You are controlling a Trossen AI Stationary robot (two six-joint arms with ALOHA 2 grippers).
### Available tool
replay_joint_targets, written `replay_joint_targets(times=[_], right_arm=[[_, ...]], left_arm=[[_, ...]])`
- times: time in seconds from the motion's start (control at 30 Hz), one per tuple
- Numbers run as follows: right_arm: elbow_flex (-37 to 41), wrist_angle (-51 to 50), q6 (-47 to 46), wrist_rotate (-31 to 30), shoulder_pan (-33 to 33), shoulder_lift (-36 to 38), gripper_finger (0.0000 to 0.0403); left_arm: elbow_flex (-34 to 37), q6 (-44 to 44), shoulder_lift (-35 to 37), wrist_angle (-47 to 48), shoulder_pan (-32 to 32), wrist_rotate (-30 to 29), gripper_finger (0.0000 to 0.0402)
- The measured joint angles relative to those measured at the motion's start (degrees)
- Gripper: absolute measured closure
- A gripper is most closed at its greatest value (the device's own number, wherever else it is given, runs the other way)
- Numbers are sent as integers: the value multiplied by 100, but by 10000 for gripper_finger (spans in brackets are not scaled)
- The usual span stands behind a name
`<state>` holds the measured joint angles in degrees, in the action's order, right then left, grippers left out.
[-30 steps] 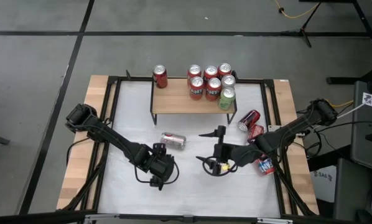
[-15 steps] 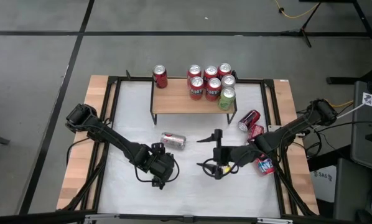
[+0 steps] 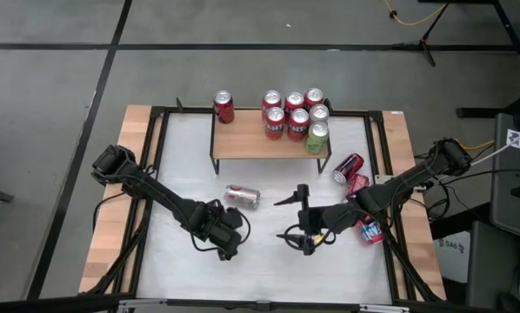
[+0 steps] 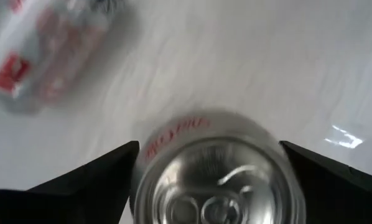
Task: Place canned beverage on shelf
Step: Put the red white soda can on the shelf
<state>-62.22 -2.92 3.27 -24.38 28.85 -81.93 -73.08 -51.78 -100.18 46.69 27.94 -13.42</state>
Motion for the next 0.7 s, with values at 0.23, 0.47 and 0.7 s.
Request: replay_joint_targets(times=[0.23,0.47,0.7], right_arm=[[0,-15,0,-4,1,-2,11],[0,-17,0,-8,1,-2,11],[0,-17,0,-17,1,-2,11]], left_arm=[[0,-350,2,213,-6,191,33],[0,-484,2,197,-71,230,69],[-150,138,5,263,-323,915,124]])
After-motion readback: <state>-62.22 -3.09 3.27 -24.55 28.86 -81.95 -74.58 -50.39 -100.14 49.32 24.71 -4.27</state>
